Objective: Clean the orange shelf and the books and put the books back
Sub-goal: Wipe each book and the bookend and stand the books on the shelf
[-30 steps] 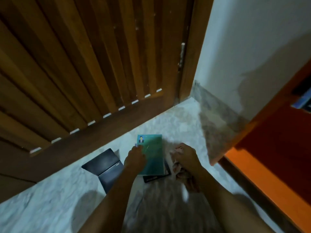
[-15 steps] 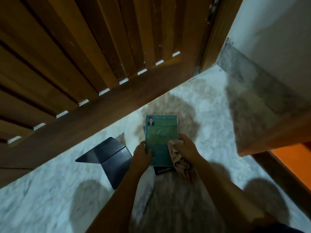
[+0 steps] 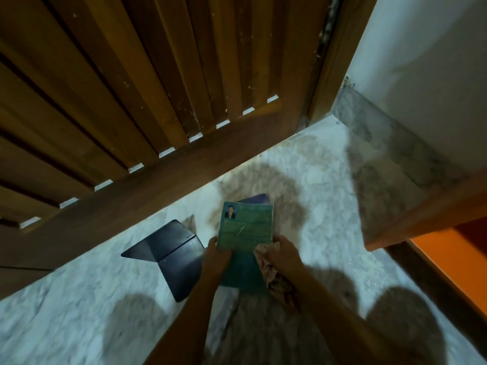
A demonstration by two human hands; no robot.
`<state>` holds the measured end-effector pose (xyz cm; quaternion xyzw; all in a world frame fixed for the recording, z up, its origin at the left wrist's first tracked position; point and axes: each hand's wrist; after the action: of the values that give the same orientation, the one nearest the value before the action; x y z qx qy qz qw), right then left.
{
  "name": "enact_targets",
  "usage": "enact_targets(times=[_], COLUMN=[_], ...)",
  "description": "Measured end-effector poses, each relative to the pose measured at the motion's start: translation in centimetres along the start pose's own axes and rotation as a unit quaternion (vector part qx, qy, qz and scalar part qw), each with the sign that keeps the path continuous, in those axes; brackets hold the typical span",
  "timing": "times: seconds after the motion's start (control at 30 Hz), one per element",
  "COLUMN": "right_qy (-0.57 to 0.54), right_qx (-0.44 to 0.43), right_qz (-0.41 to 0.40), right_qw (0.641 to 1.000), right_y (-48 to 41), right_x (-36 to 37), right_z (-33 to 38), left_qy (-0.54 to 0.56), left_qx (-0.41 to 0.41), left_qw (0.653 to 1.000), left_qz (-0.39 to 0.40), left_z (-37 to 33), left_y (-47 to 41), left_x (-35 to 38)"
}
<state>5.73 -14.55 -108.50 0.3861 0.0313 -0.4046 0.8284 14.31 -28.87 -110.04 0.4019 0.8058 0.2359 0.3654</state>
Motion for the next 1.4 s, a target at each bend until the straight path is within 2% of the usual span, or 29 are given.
enact_targets(times=[0.13, 0.33, 0.47, 0.63, 0.77, 0.87, 0.97, 1.2, 1.27, 1.4], right_qy=[-0.056, -0.1, -0.11, -0.175, -0.215, -0.223, -0.226, -0.17, -0.152, -0.128], right_qx=[-0.012, -0.103, -0.19, -0.282, -0.344, -0.359, -0.367, -0.396, -0.425, -0.509], right_qz=[-0.055, -0.118, -0.157, -0.183, -0.216, -0.242, -0.265, -0.274, -0.313, -0.408], right_qw=[0.997, 0.983, 0.963, 0.925, 0.888, 0.873, 0.863, 0.86, 0.836, 0.747], right_y=[1.9, 5.3, 9.9, 17.5, 23.6, 27.3, 30.0, 34.0, 34.6, 36.2], right_x=[-0.2, -6.3, -11.6, -16.5, -19.1, -20.4, -21.3, -22.6, -22.7, -21.9], right_z=[0.7, 6.7, 11.2, 16.0, 18.6, 19.5, 20.3, 21.9, 22.6, 25.6], left_qy=[0.07, 0.168, 0.235, 0.305, 0.309, 0.309, 0.315, 0.323, 0.324, 0.29], left_qx=[0.031, 0.147, 0.271, 0.403, 0.482, 0.532, 0.562, 0.569, 0.569, 0.605], left_qw=[0.997, 0.975, 0.933, 0.862, 0.817, 0.785, 0.764, 0.752, 0.749, 0.735], left_qz=[0.004, 0.0, 0.016, 0.052, 0.059, 0.069, 0.03, -0.08, -0.102, -0.101], left_z=[-1.2, -8.2, -14.1, -18.7, -21.6, -23.2, -24.2, -25.5, -25.2, -24.2], left_y=[1.8, 6.0, 13.2, 22.4, 28.6, 32.4, 35.2, 38.0, 38.3, 38.7], left_x=[-0.4, -2.0, -3.5, -4.9, -5.9, -6.3, -6.2, -7.2, -7.5, -7.8])
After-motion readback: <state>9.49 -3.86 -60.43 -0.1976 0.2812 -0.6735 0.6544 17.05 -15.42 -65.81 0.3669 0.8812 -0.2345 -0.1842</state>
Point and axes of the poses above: each hand's wrist, its own y-axis away from the middle knuckle, its own x-axis out of the palm, z = x × y, and after that the axes turned 2 degrees about z, right-handed
